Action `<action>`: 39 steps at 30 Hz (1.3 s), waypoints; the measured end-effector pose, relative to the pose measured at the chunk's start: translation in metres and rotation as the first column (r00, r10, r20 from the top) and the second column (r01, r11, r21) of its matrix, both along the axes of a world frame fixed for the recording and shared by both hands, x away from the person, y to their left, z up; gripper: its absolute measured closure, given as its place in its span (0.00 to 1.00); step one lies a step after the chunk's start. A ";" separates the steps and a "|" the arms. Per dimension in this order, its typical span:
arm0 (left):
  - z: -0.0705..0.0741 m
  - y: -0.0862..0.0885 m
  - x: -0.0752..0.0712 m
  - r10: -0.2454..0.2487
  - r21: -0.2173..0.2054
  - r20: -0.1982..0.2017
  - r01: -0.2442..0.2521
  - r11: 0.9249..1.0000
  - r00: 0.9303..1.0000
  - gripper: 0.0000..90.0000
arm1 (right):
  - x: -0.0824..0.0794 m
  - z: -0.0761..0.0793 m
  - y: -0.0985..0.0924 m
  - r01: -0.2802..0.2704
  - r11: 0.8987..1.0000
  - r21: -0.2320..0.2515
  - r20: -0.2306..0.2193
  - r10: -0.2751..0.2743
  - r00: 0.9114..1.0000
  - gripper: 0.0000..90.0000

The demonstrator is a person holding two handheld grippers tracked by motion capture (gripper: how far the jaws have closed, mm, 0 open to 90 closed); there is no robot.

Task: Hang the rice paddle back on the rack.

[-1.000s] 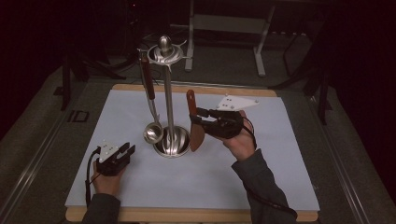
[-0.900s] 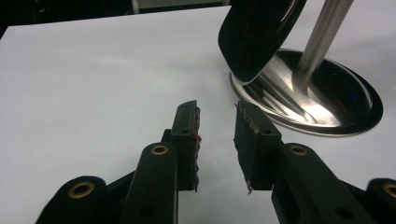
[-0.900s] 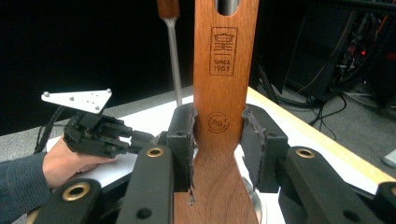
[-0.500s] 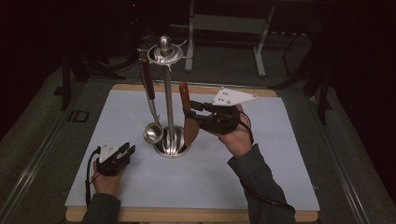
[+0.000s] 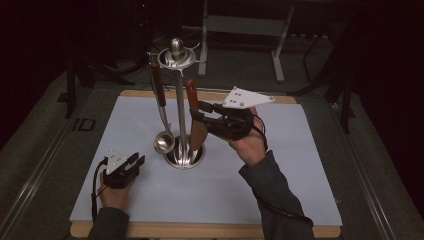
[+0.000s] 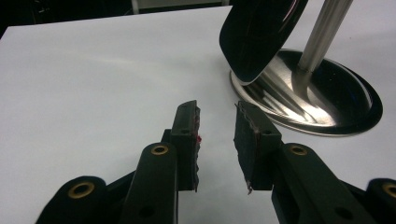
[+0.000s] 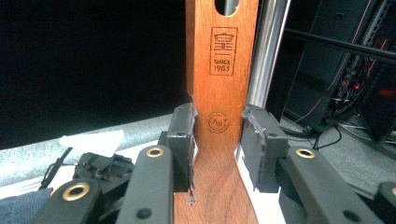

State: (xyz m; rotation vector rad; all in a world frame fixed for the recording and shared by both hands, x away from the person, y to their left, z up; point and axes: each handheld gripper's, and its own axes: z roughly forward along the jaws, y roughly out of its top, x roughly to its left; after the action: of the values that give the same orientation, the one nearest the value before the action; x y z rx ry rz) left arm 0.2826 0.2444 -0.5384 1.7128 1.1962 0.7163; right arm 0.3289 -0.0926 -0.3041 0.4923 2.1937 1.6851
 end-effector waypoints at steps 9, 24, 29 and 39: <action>0.000 0.000 0.000 -0.002 0.004 -0.001 0.002 1.000 1.000 0.78 | -0.002 0.013 0.004 0.004 1.000 0.027 0.017 -0.004 1.000 0.73; 0.000 0.000 0.000 -0.002 0.003 -0.001 0.002 1.000 1.000 0.78 | 0.002 0.017 0.014 0.029 0.999 0.029 0.003 -0.030 1.000 0.73; 0.000 0.000 0.000 -0.003 0.003 -0.001 0.003 1.000 1.000 0.78 | 0.001 0.020 0.017 0.025 0.999 0.028 0.008 -0.025 1.000 0.73; 0.000 0.000 0.000 -0.003 0.000 -0.002 0.003 1.000 1.000 0.78 | 0.001 0.021 0.024 0.044 0.999 0.007 0.010 -0.044 0.999 0.73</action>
State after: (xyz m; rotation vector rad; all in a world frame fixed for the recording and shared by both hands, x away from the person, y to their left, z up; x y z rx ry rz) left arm 0.2826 0.2444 -0.5384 1.7153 1.1948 0.7139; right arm 0.3303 -0.0684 -0.2827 0.5294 2.1549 1.6694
